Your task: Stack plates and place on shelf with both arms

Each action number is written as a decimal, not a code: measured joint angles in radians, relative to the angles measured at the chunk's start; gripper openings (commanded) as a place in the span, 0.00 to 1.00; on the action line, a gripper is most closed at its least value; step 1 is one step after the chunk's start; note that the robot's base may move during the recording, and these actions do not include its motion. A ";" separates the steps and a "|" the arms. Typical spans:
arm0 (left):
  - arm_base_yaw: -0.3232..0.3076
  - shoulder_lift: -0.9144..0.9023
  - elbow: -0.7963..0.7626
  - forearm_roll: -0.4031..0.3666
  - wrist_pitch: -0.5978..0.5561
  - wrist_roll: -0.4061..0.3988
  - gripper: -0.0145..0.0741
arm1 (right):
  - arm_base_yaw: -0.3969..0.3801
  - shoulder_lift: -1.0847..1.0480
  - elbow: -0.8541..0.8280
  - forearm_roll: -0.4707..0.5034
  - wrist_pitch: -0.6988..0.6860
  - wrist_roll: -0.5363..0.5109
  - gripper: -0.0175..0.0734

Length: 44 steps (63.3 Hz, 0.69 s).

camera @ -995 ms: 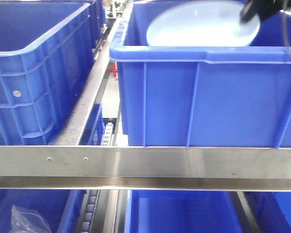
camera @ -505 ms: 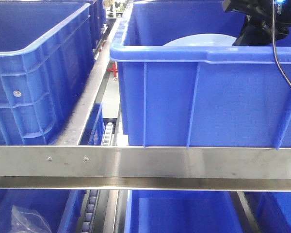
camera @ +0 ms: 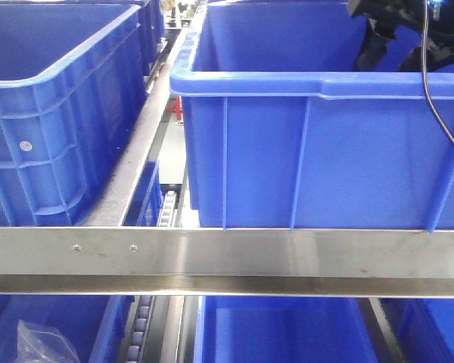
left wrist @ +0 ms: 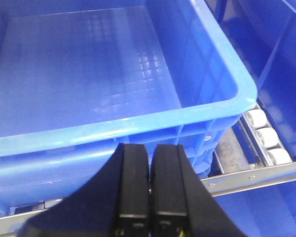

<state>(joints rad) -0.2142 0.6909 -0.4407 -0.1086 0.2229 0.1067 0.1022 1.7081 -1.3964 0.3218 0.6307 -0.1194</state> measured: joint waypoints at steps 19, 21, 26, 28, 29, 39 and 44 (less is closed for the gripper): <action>0.000 0.000 0.000 0.000 0.000 0.000 0.26 | 0.000 -0.101 -0.020 0.000 0.045 -0.002 0.66; 0.000 0.000 0.000 0.000 0.000 0.000 0.26 | 0.000 -0.123 -0.020 0.000 0.047 -0.002 0.60; 0.000 0.000 0.000 0.000 0.000 0.000 0.26 | 0.000 -0.180 -0.020 0.000 0.051 -0.002 0.44; 0.000 0.000 0.000 0.000 0.000 0.000 0.26 | 0.000 -0.199 -0.020 0.000 0.053 -0.002 0.38; 0.000 0.000 0.000 0.000 0.000 0.000 0.26 | 0.000 -0.209 -0.020 0.000 0.053 -0.004 0.35; 0.000 0.000 0.000 0.000 0.000 0.000 0.26 | 0.000 -0.340 -0.020 0.000 0.073 -0.028 0.25; 0.000 0.000 0.000 0.000 0.000 0.000 0.26 | 0.000 -0.400 -0.019 0.000 0.090 -0.043 0.25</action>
<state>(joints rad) -0.2142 0.6909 -0.4407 -0.1086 0.2229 0.1067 0.1022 1.3085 -1.4150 0.3218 0.7203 -0.1620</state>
